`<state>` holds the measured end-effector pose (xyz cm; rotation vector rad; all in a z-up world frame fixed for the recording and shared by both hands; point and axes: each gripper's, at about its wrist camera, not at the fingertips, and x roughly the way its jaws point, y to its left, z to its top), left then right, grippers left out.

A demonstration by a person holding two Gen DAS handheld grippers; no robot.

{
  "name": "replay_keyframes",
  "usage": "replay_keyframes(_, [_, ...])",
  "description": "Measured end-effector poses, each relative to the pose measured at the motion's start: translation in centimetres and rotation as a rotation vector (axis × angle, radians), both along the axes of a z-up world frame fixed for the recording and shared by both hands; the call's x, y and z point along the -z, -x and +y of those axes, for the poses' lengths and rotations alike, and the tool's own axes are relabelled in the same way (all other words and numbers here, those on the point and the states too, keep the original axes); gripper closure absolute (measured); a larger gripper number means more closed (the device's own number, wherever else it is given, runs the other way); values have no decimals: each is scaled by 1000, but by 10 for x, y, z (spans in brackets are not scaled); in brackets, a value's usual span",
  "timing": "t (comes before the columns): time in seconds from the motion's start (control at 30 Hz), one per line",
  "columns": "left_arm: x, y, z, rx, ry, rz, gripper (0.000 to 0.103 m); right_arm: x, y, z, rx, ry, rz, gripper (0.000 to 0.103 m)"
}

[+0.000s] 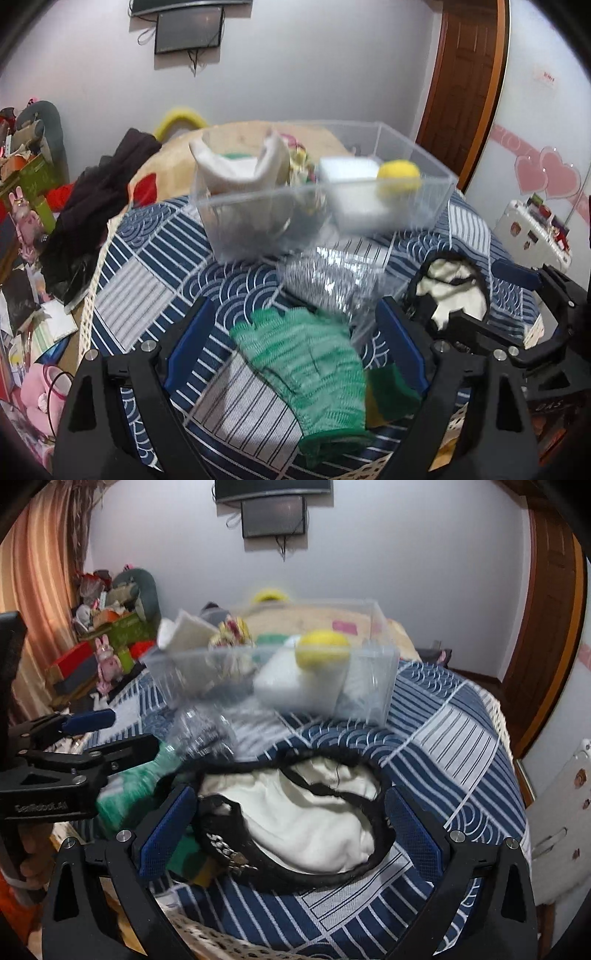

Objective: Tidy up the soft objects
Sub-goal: 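Grasp the black bag with the right tool while the left tool grasps the grey knit pouch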

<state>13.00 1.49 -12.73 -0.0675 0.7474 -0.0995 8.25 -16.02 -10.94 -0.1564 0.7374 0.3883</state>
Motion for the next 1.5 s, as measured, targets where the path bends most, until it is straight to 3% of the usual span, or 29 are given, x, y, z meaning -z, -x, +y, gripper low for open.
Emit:
replay_keyframes(0.23, [9, -15, -6, 11, -2, 46, 14, 16, -11, -10, 41, 14, 60, 0])
replay_keyframes(0.37, [11, -29, -11, 25, 8, 66, 14, 26, -15, -20, 23, -42, 115, 1])
replay_keyframes(0.4, [11, -32, -14, 31, 9, 72, 14, 26, -14, -21, 20, -38, 107, 5])
replay_keyframes(0.53, [14, -44, -22, 38, -3, 89, 14, 24, -5, -18, 20, 20, 62, 42])
replay_keyframes(0.57, [14, -47, -24, 42, -2, 93, 14, 24, -4, -19, 13, 15, 60, 44])
replay_keyframes(0.67, [15, -52, -30, 59, -1, 102, 15, 22, -3, -23, 11, 8, 53, 62])
replay_keyframes(0.73, [17, -55, -34, 64, -9, 104, 23, 19, -2, -25, 7, -1, 50, 78])
replay_keyframes(0.9, [22, -62, -32, 86, 53, 123, 42, 17, -1, -36, 26, 3, 28, 84])
replay_keyframes(1.03, [20, -55, -29, 89, 55, 104, 54, 9, -2, -46, 67, -11, 7, 84])
replay_keyframes(1.23, [10, -36, -15, 76, 65, 63, 61, -7, 4, -65, 123, -58, -31, 84])
replay_keyframes(1.5, [-27, -2, -1, 49, 63, -67, 62, -29, 0, -52, 122, -84, -91, 84])
